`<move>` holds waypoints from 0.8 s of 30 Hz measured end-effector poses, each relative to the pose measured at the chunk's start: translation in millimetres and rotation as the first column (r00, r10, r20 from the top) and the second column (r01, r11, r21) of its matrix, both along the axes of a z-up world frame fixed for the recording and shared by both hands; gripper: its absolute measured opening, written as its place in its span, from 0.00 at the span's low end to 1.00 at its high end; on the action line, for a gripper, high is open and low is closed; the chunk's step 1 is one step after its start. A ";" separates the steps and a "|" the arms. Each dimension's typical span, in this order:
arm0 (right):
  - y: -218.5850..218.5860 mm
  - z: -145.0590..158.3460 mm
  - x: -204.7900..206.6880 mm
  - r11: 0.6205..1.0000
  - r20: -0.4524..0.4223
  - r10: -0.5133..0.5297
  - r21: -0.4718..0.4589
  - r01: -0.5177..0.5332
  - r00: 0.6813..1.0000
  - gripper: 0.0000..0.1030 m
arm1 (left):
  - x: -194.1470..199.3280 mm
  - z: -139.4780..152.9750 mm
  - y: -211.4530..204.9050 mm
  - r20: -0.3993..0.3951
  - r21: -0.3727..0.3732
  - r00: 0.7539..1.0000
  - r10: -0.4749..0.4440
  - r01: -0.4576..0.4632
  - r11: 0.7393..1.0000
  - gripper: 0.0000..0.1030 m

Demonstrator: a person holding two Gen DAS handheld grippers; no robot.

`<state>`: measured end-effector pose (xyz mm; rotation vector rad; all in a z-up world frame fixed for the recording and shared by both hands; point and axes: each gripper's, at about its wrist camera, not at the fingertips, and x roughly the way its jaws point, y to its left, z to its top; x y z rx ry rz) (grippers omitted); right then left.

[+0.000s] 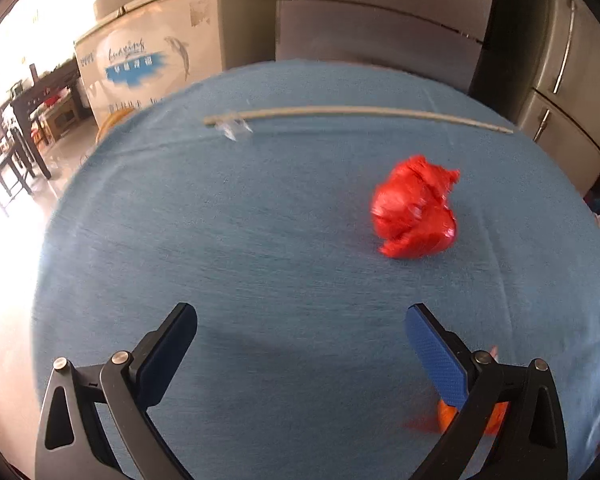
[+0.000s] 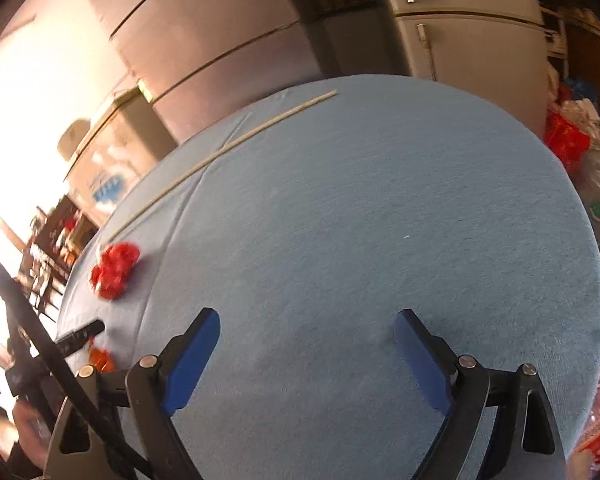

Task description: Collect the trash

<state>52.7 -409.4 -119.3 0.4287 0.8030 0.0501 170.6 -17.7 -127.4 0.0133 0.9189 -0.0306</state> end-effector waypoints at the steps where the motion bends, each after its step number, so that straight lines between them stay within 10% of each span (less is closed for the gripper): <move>1: 6.5 7.2 -2.5 1.000 0.021 0.018 -0.010 -0.018 1.000 0.89 | -0.6 4.0 7.2 0.006 0.013 1.000 -0.008 0.007 1.000 1.00; 9: 134.5 46.9 17.0 0.888 0.005 0.426 -0.195 -0.416 0.905 0.87 | -20.5 46.5 70.7 0.088 0.013 0.996 -0.033 0.032 0.999 1.00; 18: 213.8 23.6 35.5 0.734 -0.103 0.619 -0.274 -0.621 0.778 0.86 | -18.6 58.0 89.9 0.079 0.024 0.990 -0.113 0.111 0.993 1.00; 24: 229.1 -0.9 56.1 0.672 -0.217 0.671 -0.225 -0.706 0.709 0.52 | 9.0 68.9 68.5 0.061 0.012 0.974 -0.219 0.219 0.976 1.00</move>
